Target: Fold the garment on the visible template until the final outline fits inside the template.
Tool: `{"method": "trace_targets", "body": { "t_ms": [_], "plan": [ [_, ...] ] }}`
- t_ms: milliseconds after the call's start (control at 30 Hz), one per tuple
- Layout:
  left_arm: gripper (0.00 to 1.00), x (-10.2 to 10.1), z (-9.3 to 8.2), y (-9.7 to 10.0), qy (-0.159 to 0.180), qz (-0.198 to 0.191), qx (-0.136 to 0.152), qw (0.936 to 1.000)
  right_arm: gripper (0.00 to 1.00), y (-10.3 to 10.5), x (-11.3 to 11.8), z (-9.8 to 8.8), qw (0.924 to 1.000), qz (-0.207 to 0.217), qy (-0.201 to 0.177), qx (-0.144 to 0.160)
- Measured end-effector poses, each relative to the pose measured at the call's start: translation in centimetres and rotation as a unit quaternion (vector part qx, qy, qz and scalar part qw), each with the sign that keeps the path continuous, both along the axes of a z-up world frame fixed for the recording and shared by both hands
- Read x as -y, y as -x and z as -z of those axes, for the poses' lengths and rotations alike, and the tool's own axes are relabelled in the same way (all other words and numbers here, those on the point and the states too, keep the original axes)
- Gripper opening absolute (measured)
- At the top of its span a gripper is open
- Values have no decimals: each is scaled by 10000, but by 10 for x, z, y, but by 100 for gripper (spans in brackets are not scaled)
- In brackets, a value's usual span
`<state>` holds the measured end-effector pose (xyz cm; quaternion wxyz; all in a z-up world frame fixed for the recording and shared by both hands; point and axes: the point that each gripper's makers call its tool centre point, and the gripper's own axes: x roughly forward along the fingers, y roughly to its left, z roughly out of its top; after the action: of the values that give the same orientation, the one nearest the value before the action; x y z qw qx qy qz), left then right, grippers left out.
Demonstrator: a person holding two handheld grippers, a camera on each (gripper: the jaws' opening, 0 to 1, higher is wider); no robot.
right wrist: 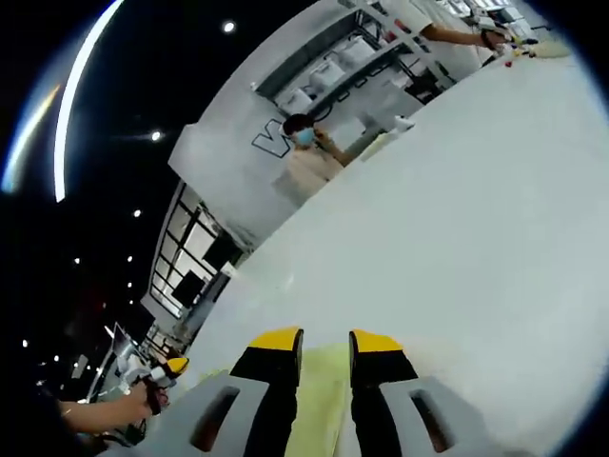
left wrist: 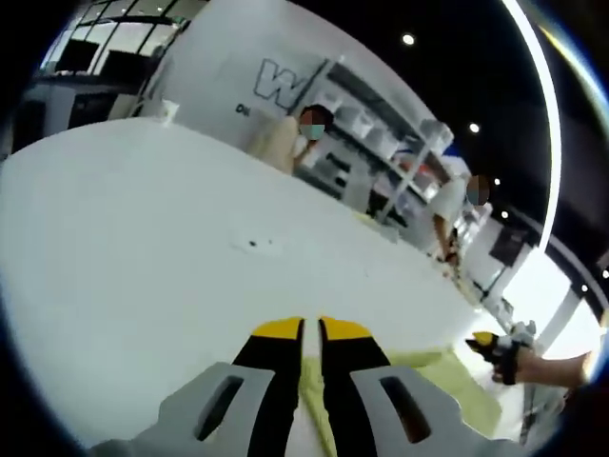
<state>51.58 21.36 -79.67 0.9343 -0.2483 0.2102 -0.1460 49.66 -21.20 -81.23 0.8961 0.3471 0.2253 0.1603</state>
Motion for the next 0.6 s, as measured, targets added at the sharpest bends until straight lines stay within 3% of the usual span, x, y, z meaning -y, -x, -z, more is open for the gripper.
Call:
{"method": "trace_targets", "body": {
  "t_ms": [100, 167, 200, 367, 600],
  "plan": [
    [5, 4, -8, 9, -60, 128, 110, 9998, 15, 13, -13, -3, 9989, -408, 212, 54],
    [5, 5, -9, 11, -80, 170, 111, 9998, 14, 14, -15, -2, 9986, -460, 241, 64],
    [5, 13, -8, 19, -214, 474, 138, 9986, 14, 23, -20, -3, 9975, -634, 304, 92],
    [7, 28, -14, 47, -249, 807, 202, 9962, 15, 44, -21, -8, 9970, -711, 255, 153],
    [12, 29, -9, 84, -288, 993, 194, 9945, 15, 86, -15, -12, 9962, -784, 362, 100]
  ]
}}
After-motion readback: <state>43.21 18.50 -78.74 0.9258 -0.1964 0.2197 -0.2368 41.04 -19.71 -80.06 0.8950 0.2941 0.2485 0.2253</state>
